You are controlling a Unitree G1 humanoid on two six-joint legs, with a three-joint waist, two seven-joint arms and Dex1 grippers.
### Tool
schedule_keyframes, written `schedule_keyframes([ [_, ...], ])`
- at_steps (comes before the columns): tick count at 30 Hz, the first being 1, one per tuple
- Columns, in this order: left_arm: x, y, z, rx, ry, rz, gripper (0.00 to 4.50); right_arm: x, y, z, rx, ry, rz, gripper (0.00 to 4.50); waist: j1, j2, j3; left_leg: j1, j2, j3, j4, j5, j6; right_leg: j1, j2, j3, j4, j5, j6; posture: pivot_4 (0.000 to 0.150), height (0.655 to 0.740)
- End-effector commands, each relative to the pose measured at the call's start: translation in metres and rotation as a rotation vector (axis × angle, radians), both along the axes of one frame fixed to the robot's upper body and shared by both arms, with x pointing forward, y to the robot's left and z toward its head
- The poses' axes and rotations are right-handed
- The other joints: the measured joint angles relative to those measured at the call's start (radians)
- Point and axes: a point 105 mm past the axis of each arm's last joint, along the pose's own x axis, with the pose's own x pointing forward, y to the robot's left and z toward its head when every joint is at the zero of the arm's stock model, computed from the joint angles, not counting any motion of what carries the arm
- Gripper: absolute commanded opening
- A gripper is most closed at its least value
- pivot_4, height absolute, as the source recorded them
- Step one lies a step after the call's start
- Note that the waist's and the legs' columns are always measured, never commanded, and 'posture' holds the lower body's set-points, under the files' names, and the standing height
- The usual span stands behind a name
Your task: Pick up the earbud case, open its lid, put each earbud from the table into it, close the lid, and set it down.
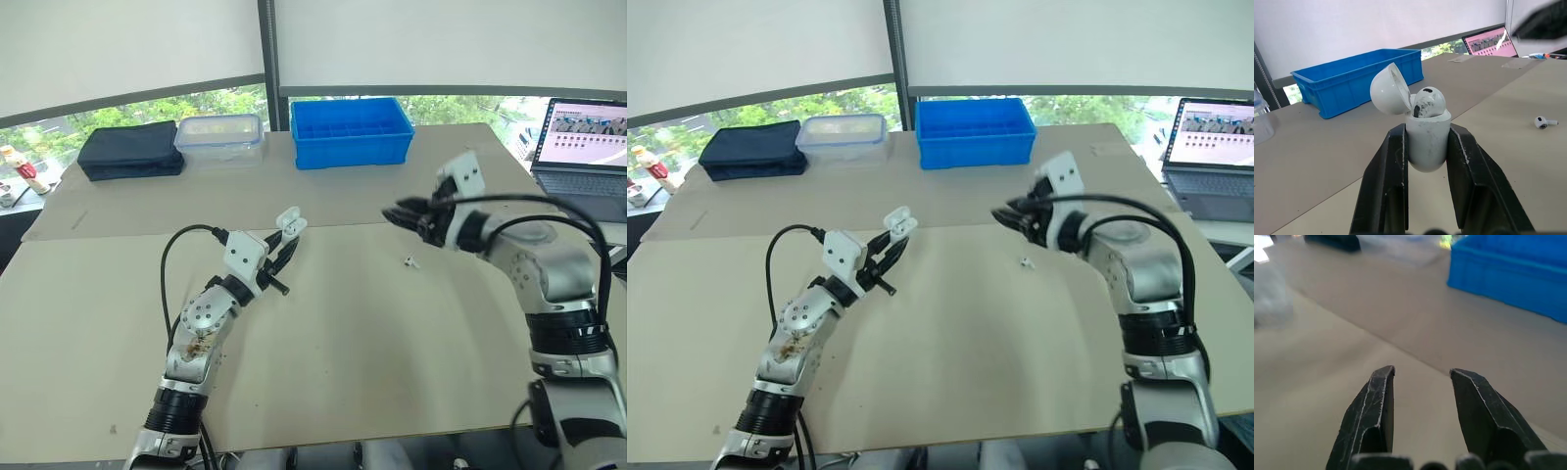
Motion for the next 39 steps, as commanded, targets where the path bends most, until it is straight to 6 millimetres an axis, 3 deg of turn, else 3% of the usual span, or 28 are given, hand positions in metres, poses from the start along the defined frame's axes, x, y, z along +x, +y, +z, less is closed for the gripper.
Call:
schedule_keyframes([
  [1,-0.004,-0.001,0.015,-0.005,-0.055,-0.010,0.59,0.000,-0.008,-0.009,-0.106,-0.056,0.076,2.04,-0.002,0.000,0.000,0.000,0.000,0.000,0.000,0.000,0.000,0.000,0.000,0.000,0.000,0.000,0.000,0.150,0.7400],
  [6,-0.004,-0.005,0.015,0.002,-0.055,-0.024,0.59,0.003,-0.014,-0.030,-0.138,-0.003,0.129,2.04,-0.004,0.000,0.000,0.001,0.001,0.001,0.000,0.000,0.000,0.000,0.001,0.002,-0.001,0.000,0.000,0.150,0.7400],
  [14,-0.006,-0.006,0.016,0.006,-0.057,-0.029,0.59,0.015,-0.022,-0.049,-0.215,0.020,0.146,2.04,-0.001,0.000,0.000,0.000,0.001,0.001,0.000,0.003,-0.005,0.000,0.000,0.002,-0.002,0.000,0.000,0.150,0.7400],
  [27,-0.009,-0.006,0.015,0.006,-0.054,-0.024,0.59,0.019,-0.026,-0.062,-0.216,0.085,0.150,2.04,-0.002,0.000,0.000,0.001,0.001,0.001,0.000,0.003,-0.005,0.000,0.000,0.003,-0.002,0.001,0.001,0.150,0.7400],
  [33,-0.007,-0.008,0.016,0.004,-0.057,-0.025,0.59,0.022,-0.031,-0.059,-0.213,0.083,0.129,0.33,-0.001,0.000,0.000,0.001,0.001,0.002,0.000,0.003,-0.005,0.001,0.000,0.003,-0.002,0.001,0.001,0.150,0.7400],
  [39,-0.005,-0.012,0.017,-0.007,-0.061,-0.027,0.59,0.014,-0.039,-0.052,-0.212,0.103,0.161,0.33,0.000,0.000,0.000,0.001,0.000,0.002,0.000,0.003,-0.005,0.001,0.000,0.003,-0.002,0.001,0.001,0.150,0.7400],
])
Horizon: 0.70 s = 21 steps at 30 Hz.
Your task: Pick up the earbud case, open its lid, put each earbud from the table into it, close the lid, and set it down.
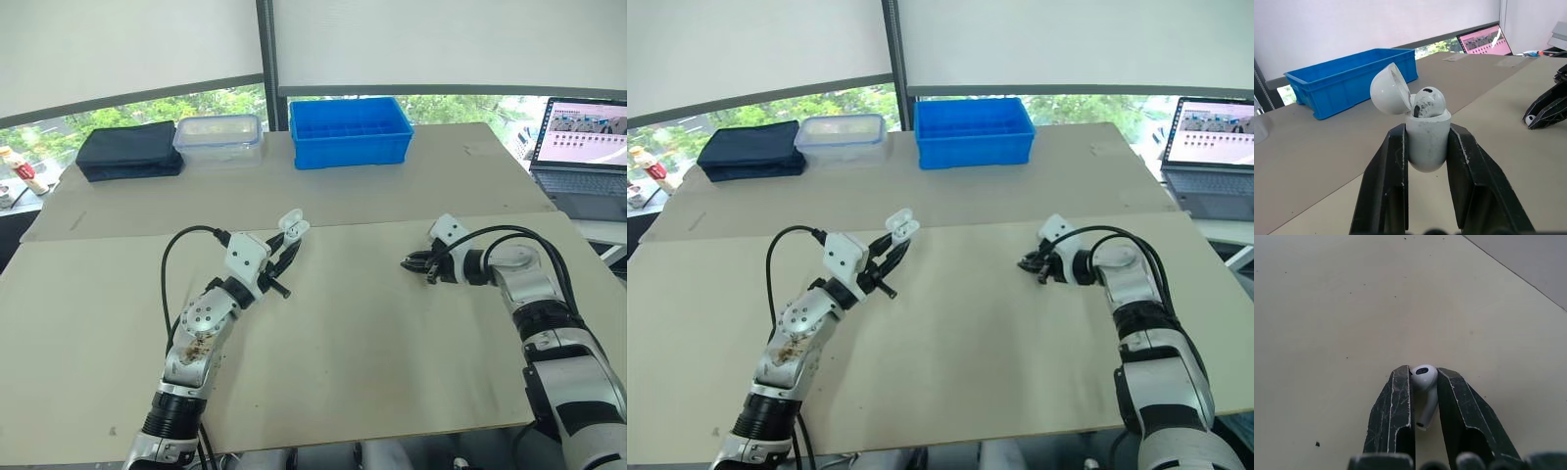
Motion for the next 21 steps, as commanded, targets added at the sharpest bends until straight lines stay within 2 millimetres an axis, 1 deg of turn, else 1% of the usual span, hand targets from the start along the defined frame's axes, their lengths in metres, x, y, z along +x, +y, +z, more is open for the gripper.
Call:
schedule_keyframes([
  [1,0.000,-0.007,0.015,-0.010,-0.064,-0.011,0.59,-0.011,-0.021,0.016,-0.045,0.007,0.037,0.33,0.005,0.000,0.000,0.000,0.000,0.000,0.000,0.000,0.000,0.000,0.000,0.000,0.000,0.000,0.000,0.150,0.7400],
  [3,0.000,-0.008,0.015,-0.014,-0.066,-0.008,0.59,-0.025,-0.036,0.017,-0.131,0.051,0.083,0.33,0.016,0.000,0.000,-0.001,0.000,0.000,0.000,0.000,0.000,0.000,-0.001,-0.001,-0.001,0.000,0.000,0.150,0.7400],
  [6,0.001,-0.005,0.013,-0.021,-0.066,0.005,0.59,-0.054,-0.070,0.018,-0.330,0.148,0.152,0.33,0.021,0.000,0.000,-0.002,-0.001,0.000,0.000,0.000,0.000,0.000,-0.001,-0.001,-0.004,0.001,0.002,0.150,0.7400],
  [7,0.001,-0.005,0.012,-0.022,-0.066,0.007,0.59,-0.060,-0.077,0.019,-0.370,0.170,0.163,0.33,0.021,0.000,0.000,-0.002,-0.001,0.000,0.000,0.000,0.000,0.000,-0.001,-0.001,-0.005,0.001,0.002,0.150,0.7400],
  [10,0.000,-0.002,0.009,-0.022,-0.062,0.019,0.59,-0.095,-0.120,0.014,-0.593,0.331,0.195,0.33,0.017,0.000,0.000,-0.002,-0.001,0.002,0.000,0.000,0.000,0.000,-0.001,0.001,-0.005,0.002,0.003,0.150,0.7400],
  [11,0.000,-0.001,0.008,-0.023,-0.062,0.022,0.59,-0.105,-0.131,0.013,-0.640,0.379,0.201,0.33,0.017,0.001,0.000,-0.001,0.000,0.003,0.000,0.000,0.000,0.001,0.000,0.000,-0.005,0.002,0.003,0.150,0.7400],
  [13,0.001,0.001,0.008,-0.023,-0.065,0.029,0.59,-0.120,-0.145,0.009,-0.700,0.451,0.214,0.33,0.016,0.001,0.000,0.000,0.000,0.003,0.000,0.000,0.001,0.001,0.000,0.000,-0.004,0.002,0.003,0.150,0.7400],
  [17,0.002,0.003,0.007,-0.022,-0.066,0.042,0.59,-0.129,-0.155,0.000,-0.743,0.487,0.209,0.33,0.004,0.001,0.000,0.002,0.001,0.005,0.000,0.000,0.001,0.002,0.000,0.003,-0.004,0.002,0.003,0.150,0.7400],
  [21,0.001,0.004,0.008,-0.021,-0.067,0.045,0.59,-0.128,-0.152,-0.011,-0.712,0.471,0.187,0.33,0.008,0.000,0.000,0.005,0.001,0.004,0.000,-0.001,0.002,0.008,0.000,0.002,-0.006,0.002,0.003,0.150,0.7400],
])
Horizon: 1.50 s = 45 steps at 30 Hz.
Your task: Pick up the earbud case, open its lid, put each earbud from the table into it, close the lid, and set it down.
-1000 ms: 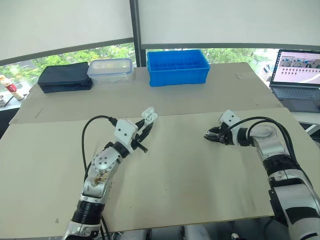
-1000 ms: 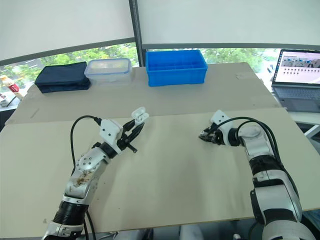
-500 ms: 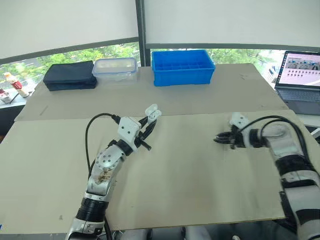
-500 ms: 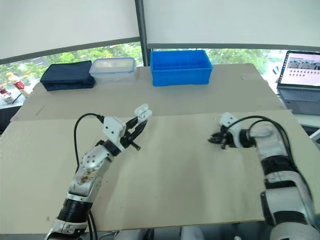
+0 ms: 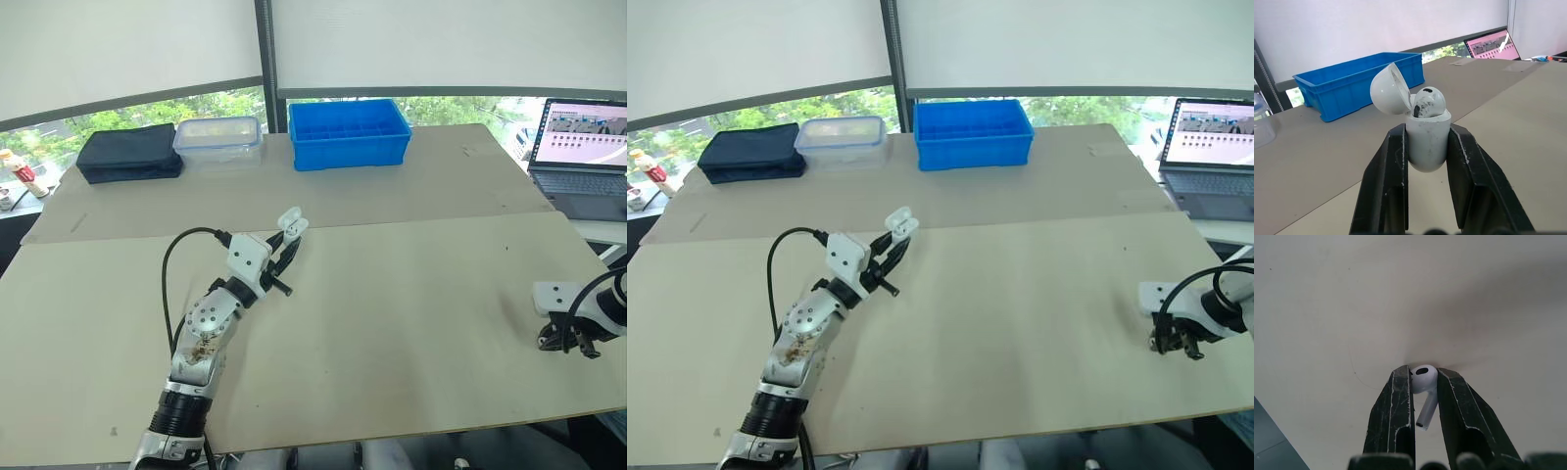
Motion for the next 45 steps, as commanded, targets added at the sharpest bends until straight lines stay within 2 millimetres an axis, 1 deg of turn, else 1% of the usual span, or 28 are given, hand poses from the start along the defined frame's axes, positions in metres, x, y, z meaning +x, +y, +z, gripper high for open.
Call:
schedule_keyframes([
  [1,-0.003,0.002,0.012,-0.003,-0.056,0.009,0.59,0.001,0.002,-0.011,0.017,-0.013,-0.020,0.33,0.002,-0.001,0.000,0.000,0.000,0.000,0.000,-0.001,0.001,0.001,0.000,0.000,-0.001,0.000,0.000,0.150,0.7400],
  [4,-0.004,0.004,0.011,0.000,-0.054,0.013,0.59,0.000,0.002,-0.014,0.018,-0.013,-0.028,0.33,0.001,-0.004,0.000,0.008,0.000,0.000,0.000,-0.003,0.005,0.010,0.000,0.000,-0.003,0.000,0.002,0.150,0.7400],
  [5,-0.005,0.004,0.011,0.001,-0.053,0.014,0.59,-0.001,0.000,-0.014,0.011,-0.010,-0.028,0.83,0.000,-0.004,0.000,0.012,0.000,0.000,0.000,-0.006,0.009,0.014,-0.001,0.000,-0.003,-0.001,0.003,0.150,0.7400],
  [6,-0.005,0.005,0.011,0.002,-0.052,0.014,0.59,-0.002,-0.001,-0.015,0.006,-0.007,-0.027,1.35,0.000,-0.004,0.000,0.014,0.000,0.000,0.000,-0.007,0.010,0.016,-0.001,0.000,-0.004,-0.001,0.003,0.150,0.7400],
  [8,-0.005,0.005,0.012,-0.001,-0.050,0.014,0.59,-0.006,-0.004,-0.017,-0.012,0.015,-0.025,1.91,0.001,-0.004,0.000,0.015,0.000,0.000,0.000,-0.008,0.009,0.017,-0.001,0.000,-0.003,-0.001,0.004,0.150,0.7400],
  [15,-0.005,0.003,0.014,-0.010,-0.049,0.009,0.59,-0.011,-0.012,-0.018,-0.053,0.031,-0.002,1.91,0.010,-0.004,0.000,0.015,0.000,-0.001,0.000,-0.006,0.007,0.019,-0.001,-0.001,-0.004,-0.002,0.004,0.150,0.7400],
  [20,-0.007,0.003,0.011,-0.007,-0.042,0.006,0.59,-0.012,-0.016,-0.016,-0.056,0.040,-0.043,1.91,0.015,-0.004,0.000,0.016,0.000,-0.002,0.000,-0.007,0.007,0.020,-0.001,-0.002,-0.004,-0.002,0.004,0.150,0.7400],
  [24,-0.009,0.002,0.009,-0.006,-0.037,0.005,0.59,-0.010,-0.022,-0.013,-0.029,0.033,-0.161,1.91,0.018,-0.004,0.000,0.016,-0.001,-0.002,0.000,-0.007,0.007,0.020,-0.001,-0.002,-0.004,-0.002,0.004,0.150,0.7400],
  [29,-0.010,0.000,0.008,-0.011,-0.034,0.003,0.59,-0.015,-0.028,-0.015,0.020,0.056,-0.337,1.91,0.022,-0.004,0.000,0.016,-0.001,-0.002,0.001,-0.007,0.008,0.021,-0.002,-0.003,-0.005,-0.002,0.004,0.150,0.7400],
  [33,-0.011,-0.001,0.008,-0.013,-0.033,0.001,0.59,-0.015,-0.028,-0.015,0.042,0.062,-0.409,1.91,0.023,-0.004,0.000,0.016,-0.001,-0.004,0.001,-0.007,0.008,0.022,-0.002,-0.004,-0.006,-0.002,0.004,0.150,0.7400],
  [39,-0.010,0.000,0.007,-0.009,-0.033,0.000,0.59,-0.014,-0.027,-0.016,0.058,0.060,-0.472,1.91,0.023,-0.004,0.000,0.015,-0.001,-0.004,0.001,-0.007,0.008,0.022,-0.002,-0.005,-0.006,-0.002,0.004,0.150,0.7400],
  [42,-0.011,0.000,0.007,-0.007,-0.033,-0.002,0.59,-0.016,-0.025,-0.017,0.100,0.072,-0.529,1.91,0.023,-0.004,0.000,0.015,-0.001,-0.004,0.001,-0.007,0.008,0.022,-0.002,-0.005,-0.006,-0.002,0.004,0.150,0.7400],
  [44,-0.012,-0.001,0.007,-0.007,-0.032,-0.004,0.59,-0.012,-0.022,-0.012,0.140,0.053,-0.556,1.91,0.022,-0.004,0.000,0.015,-0.001,-0.004,0.001,-0.007,0.008,0.022,-0.002,-0.005,-0.006,-0.002,0.004,0.150,0.7400],
  [45,-0.013,0.000,0.006,-0.006,-0.031,-0.004,0.59,-0.002,-0.021,-0.004,0.183,0.011,-0.604,1.91,0.021,-0.004,0.000,0.015,-0.001,-0.004,0.001,-0.007,0.008,0.022,-0.002,-0.005,-0.006,-0.002,0.004,0.150,0.7400],
])
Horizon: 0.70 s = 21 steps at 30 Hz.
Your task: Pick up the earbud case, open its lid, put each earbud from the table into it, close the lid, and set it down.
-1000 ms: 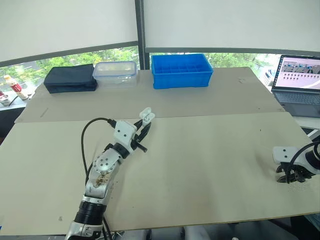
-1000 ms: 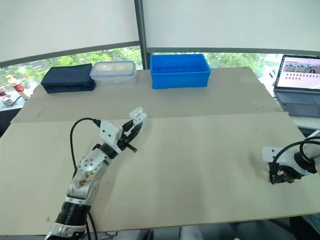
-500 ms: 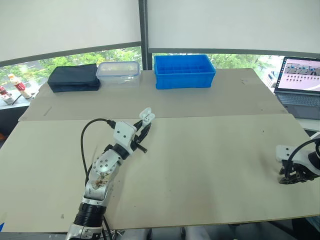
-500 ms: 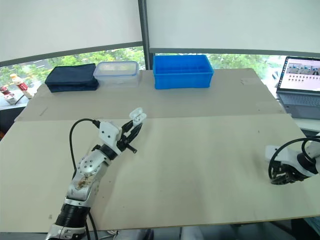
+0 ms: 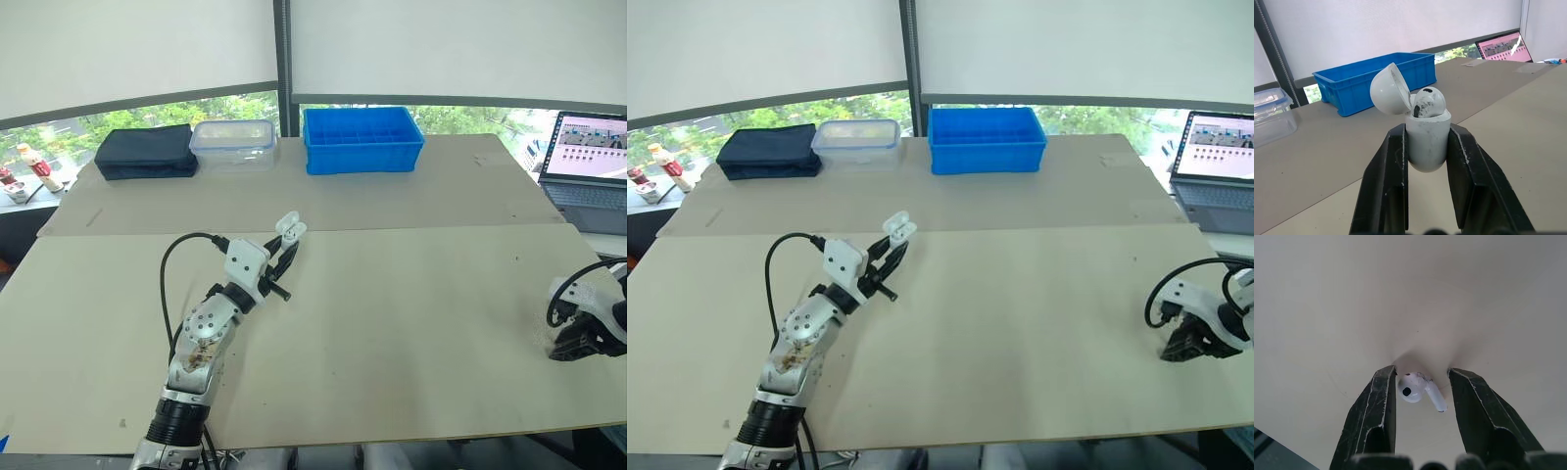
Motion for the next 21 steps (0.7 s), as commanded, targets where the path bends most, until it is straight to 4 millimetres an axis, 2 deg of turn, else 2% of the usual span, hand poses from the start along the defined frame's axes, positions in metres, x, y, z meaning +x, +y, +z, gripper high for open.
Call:
schedule_keyframes([
  [1,-0.006,-0.001,0.009,-0.002,-0.040,-0.009,0.59,0.013,0.003,0.012,0.094,-0.061,-0.131,1.91,-0.004,0.000,0.000,0.000,0.000,0.000,0.000,0.000,0.000,0.000,0.000,0.000,0.000,0.000,0.000,0.150,0.7400],
  [6,-0.008,0.000,0.007,-0.001,-0.032,-0.006,0.59,0.025,0.004,0.034,0.124,-0.112,-0.173,1.91,-0.011,0.006,0.001,-0.001,0.000,0.001,-0.001,0.000,0.000,-0.003,0.000,0.001,0.000,0.000,0.000,0.150,0.7400],
  [12,-0.006,-0.003,0.007,-0.007,-0.033,-0.012,0.59,0.015,-0.007,0.027,0.065,-0.079,-0.143,1.91,-0.002,0.006,0.001,-0.002,-0.001,0.001,-0.001,0.000,0.000,-0.004,-0.001,0.000,0.000,0.000,0.000,0.150,0.7400],
  [16,-0.007,-0.001,0.006,-0.007,-0.031,-0.010,0.59,0.002,-0.009,0.027,-0.015,-0.055,0.072,1.91,-0.005,0.008,0.001,-0.002,-0.001,0.001,-0.001,0.000,0.000,-0.004,-0.001,0.001,0.000,0.000,0.001,0.150,0.7400],
  [21,-0.008,-0.001,0.005,-0.012,-0.027,-0.007,0.59,0.005,-0.003,0.033,-0.042,-0.123,0.269,1.91,-0.026,0.009,0.001,-0.001,-0.001,0.002,-0.001,0.000,0.000,-0.004,0.000,0.002,0.002,-0.001,0.001,0.150,0.7400],
])
